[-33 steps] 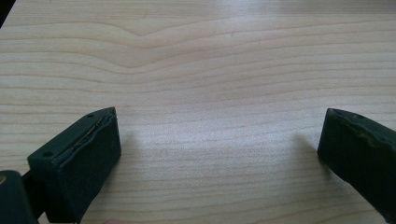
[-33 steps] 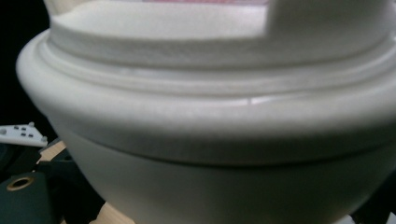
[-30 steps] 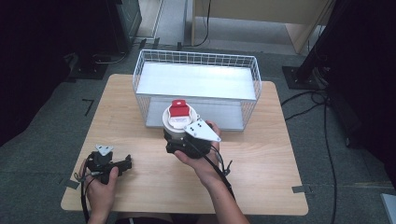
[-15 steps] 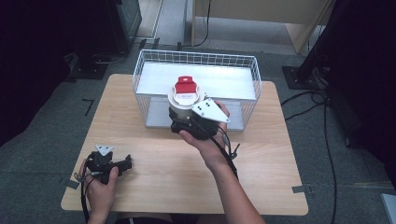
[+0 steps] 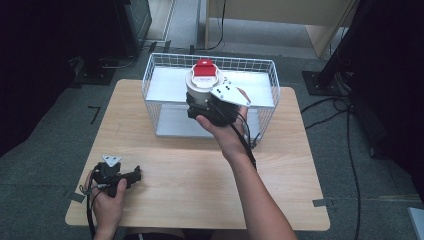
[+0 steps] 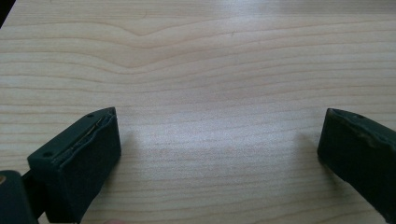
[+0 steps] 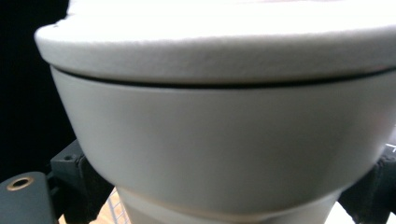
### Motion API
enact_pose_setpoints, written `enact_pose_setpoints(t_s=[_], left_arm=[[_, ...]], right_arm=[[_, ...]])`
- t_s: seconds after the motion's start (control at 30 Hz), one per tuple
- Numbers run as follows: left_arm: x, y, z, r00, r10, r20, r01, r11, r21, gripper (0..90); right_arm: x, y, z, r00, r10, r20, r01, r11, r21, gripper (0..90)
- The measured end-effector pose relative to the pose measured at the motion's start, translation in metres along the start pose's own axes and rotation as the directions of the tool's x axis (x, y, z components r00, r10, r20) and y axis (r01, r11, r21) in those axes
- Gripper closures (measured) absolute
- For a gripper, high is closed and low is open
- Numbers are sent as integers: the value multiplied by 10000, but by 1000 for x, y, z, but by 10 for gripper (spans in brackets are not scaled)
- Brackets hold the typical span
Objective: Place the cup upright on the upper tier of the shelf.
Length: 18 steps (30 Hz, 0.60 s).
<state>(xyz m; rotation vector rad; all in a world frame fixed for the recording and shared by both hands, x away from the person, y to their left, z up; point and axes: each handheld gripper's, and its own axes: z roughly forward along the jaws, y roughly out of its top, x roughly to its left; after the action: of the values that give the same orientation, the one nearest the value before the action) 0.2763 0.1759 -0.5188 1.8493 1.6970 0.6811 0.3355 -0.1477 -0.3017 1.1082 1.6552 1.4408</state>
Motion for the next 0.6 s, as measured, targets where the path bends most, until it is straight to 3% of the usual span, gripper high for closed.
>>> enact_pose_setpoints(t_s=[0.3,0.6], left_arm=[[0,0,0,10000,-1,2,1,10000,2,0],[0,0,0,10000,-22,5,22,10000,-16,0]], right_arm=[[-13,9,16,9995,314,41,-314,9995,-65,81],[-24,18,38,9988,158,471,-159,9999,22,81]])
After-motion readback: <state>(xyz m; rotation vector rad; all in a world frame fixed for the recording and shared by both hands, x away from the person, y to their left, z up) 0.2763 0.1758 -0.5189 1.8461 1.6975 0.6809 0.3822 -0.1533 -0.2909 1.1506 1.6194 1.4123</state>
